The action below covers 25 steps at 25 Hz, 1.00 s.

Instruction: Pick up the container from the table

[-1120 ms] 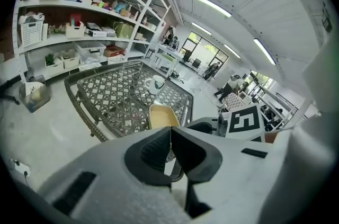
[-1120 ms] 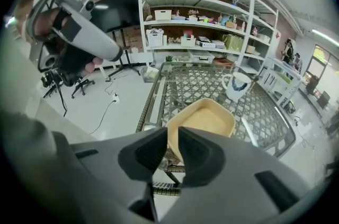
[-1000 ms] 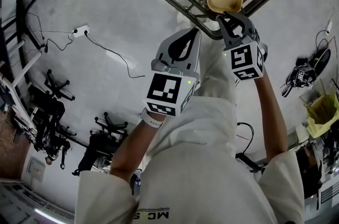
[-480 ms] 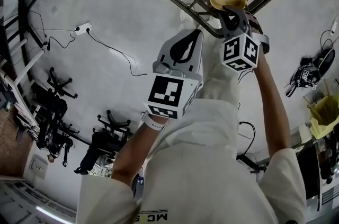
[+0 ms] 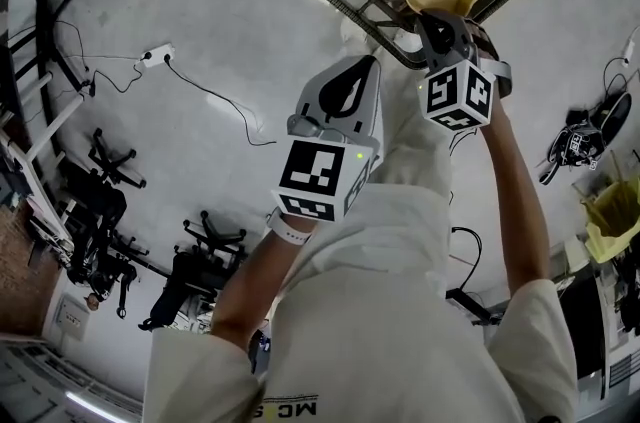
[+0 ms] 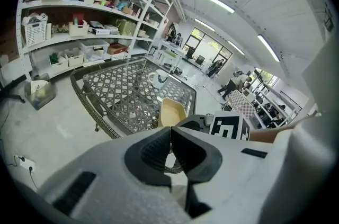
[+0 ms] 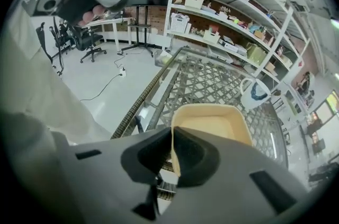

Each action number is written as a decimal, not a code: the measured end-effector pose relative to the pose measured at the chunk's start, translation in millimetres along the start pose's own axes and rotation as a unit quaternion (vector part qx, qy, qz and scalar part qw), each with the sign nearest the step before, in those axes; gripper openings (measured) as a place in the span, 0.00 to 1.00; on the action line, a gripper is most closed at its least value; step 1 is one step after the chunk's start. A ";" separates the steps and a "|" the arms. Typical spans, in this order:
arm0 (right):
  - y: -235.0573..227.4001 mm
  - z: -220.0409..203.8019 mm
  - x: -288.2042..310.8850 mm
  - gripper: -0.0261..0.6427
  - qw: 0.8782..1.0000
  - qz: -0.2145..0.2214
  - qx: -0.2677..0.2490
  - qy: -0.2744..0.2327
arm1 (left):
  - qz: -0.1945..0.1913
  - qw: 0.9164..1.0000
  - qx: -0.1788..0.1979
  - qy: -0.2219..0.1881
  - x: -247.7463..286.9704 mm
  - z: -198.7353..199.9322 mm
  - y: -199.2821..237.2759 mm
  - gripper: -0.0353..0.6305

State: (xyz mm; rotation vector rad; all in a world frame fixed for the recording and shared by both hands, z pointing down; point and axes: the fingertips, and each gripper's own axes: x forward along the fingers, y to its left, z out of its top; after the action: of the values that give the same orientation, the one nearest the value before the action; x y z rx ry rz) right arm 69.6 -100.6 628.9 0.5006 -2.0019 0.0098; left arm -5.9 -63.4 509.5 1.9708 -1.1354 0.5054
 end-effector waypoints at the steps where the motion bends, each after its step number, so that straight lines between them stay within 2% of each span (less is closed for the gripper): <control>1: -0.3 1.3 -2.7 0.08 1.000 -0.002 0.004 -0.003 | 0.001 1.000 -0.001 0.001 -0.5 -1.1 0.1 0.09; 13: -13.4 35.2 -50.4 0.08 0.993 -0.031 0.096 -0.057 | -0.016 0.999 0.031 -0.003 -23.1 15.8 -12.2 0.09; 20: -27.8 47.8 -93.9 0.08 0.987 -0.061 0.125 -0.080 | -0.019 0.998 0.050 -0.033 -45.5 39.6 -24.4 0.09; 25: -34.7 69.3 -131.2 0.08 0.974 -0.067 0.176 -0.125 | -0.024 0.997 0.056 -0.052 -64.5 52.6 -30.4 0.09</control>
State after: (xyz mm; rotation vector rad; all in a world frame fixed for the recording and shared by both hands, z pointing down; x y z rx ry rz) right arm 73.4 -102.7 476.6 0.9017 -2.2188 0.2310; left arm -15.8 -61.6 421.4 2.1378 -1.1433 0.4538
